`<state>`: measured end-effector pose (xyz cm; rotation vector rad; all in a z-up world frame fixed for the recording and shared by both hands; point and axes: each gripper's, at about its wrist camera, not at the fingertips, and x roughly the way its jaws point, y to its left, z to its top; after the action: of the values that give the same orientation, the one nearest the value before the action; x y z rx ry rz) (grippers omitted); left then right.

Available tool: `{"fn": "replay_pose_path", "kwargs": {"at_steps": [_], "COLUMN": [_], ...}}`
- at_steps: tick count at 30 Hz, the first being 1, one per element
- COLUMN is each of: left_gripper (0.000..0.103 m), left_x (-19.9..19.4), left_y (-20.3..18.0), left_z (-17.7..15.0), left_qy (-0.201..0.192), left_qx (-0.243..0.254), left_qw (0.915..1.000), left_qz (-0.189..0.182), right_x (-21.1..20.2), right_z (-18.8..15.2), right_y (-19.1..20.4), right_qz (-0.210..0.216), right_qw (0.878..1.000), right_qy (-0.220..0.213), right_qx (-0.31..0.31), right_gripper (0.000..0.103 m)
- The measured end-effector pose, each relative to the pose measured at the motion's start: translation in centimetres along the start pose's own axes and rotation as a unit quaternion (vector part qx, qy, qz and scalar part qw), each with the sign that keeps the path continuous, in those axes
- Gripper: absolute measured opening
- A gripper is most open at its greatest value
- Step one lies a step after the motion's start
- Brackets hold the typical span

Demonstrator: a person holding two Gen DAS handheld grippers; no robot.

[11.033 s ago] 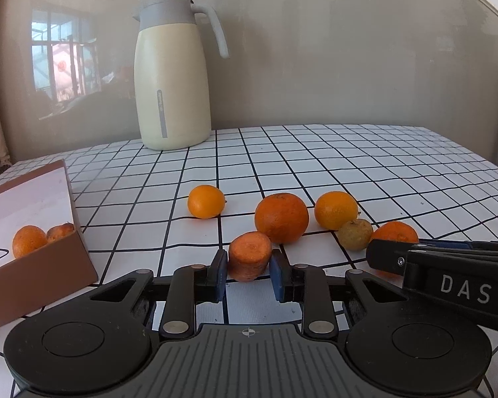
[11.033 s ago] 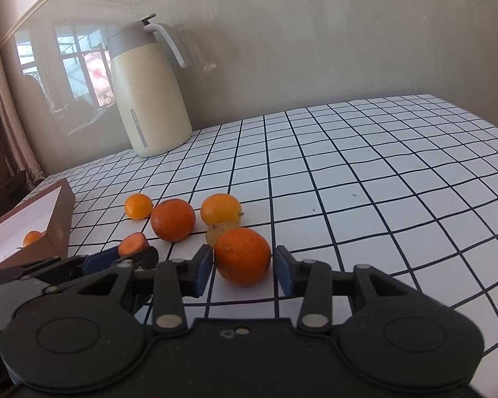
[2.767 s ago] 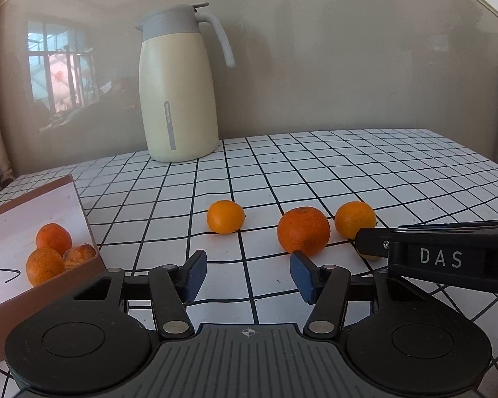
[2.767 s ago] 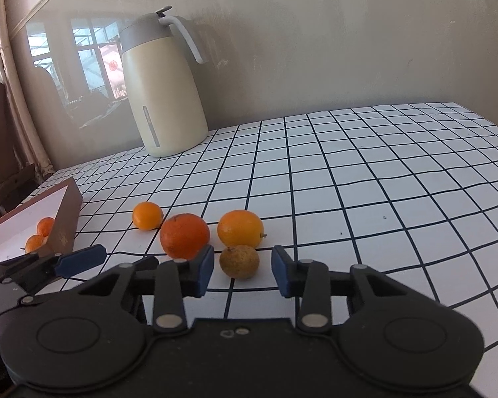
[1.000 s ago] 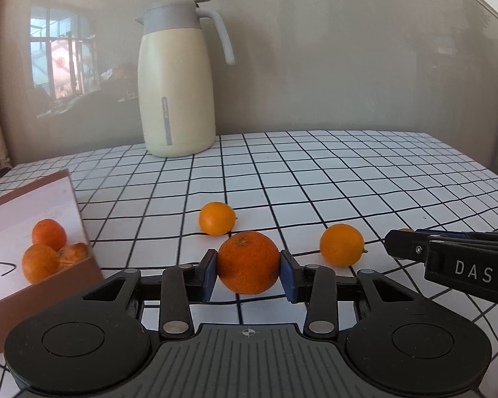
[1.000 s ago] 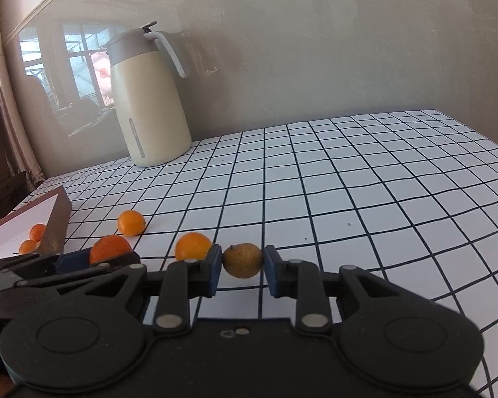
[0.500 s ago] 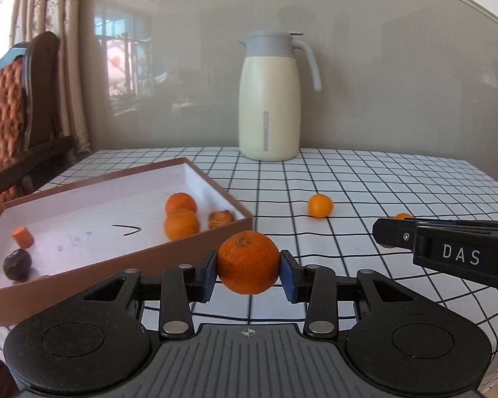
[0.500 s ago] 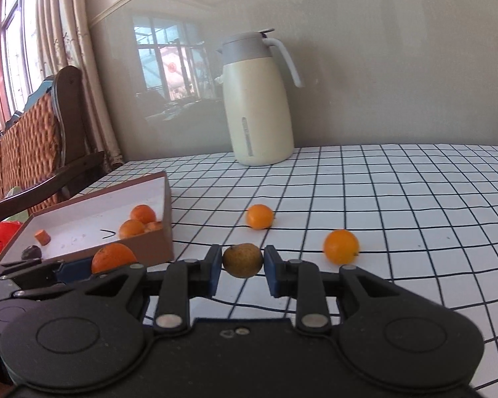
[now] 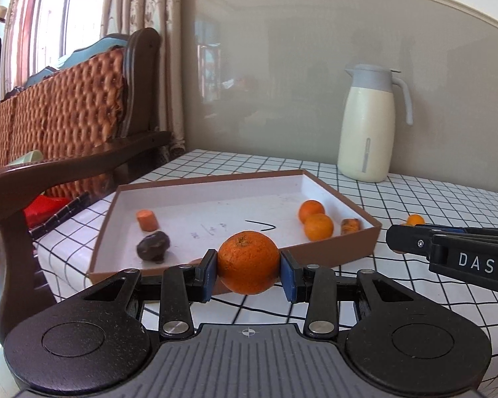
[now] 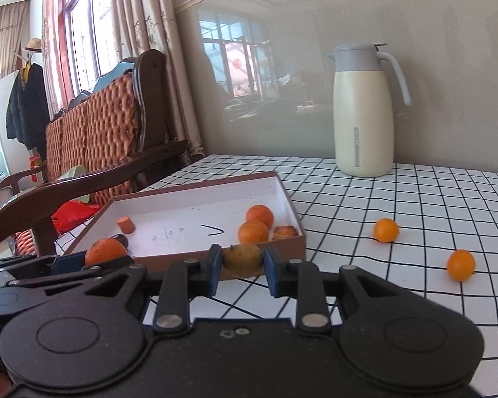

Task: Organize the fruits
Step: 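Carry the brown fruit with the right tool over the box while the left tool carries the orange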

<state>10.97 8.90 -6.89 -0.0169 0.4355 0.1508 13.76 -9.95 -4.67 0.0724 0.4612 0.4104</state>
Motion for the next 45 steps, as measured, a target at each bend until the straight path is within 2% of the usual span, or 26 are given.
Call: {"fn": "replay_pose_path", "kwargs": {"at_steps": [9,19,27,45], "left_gripper": [0.04,0.04,0.04,0.04], "left_x": [0.0,0.4,1.2,5.9], "left_y": [3.4,4.9,5.8,7.0], "left_z": [0.7,1.7,2.3,3.6], "left_qy": [-0.011,-0.02,-0.024,-0.014], "left_qx": [-0.022,-0.029,-0.032,-0.038], "left_qw": [0.9991,0.9981,0.9974,0.9962], "left_qz": [0.034,0.05,0.059,0.077], "right_x": [0.9,2.0,3.1,7.8], "right_z": [0.9,2.0,2.6,4.1], "right_y": [2.8,3.7,3.9,2.4], "right_qz": [0.026,0.035,0.028,0.012], "right_qw": [0.999,0.999,0.999,0.999], "right_qy": [-0.005,-0.013,-0.018,-0.01], "right_qx": [-0.019,-0.023,-0.032,-0.033], "right_gripper": [0.019,0.019,0.019,0.019]}}
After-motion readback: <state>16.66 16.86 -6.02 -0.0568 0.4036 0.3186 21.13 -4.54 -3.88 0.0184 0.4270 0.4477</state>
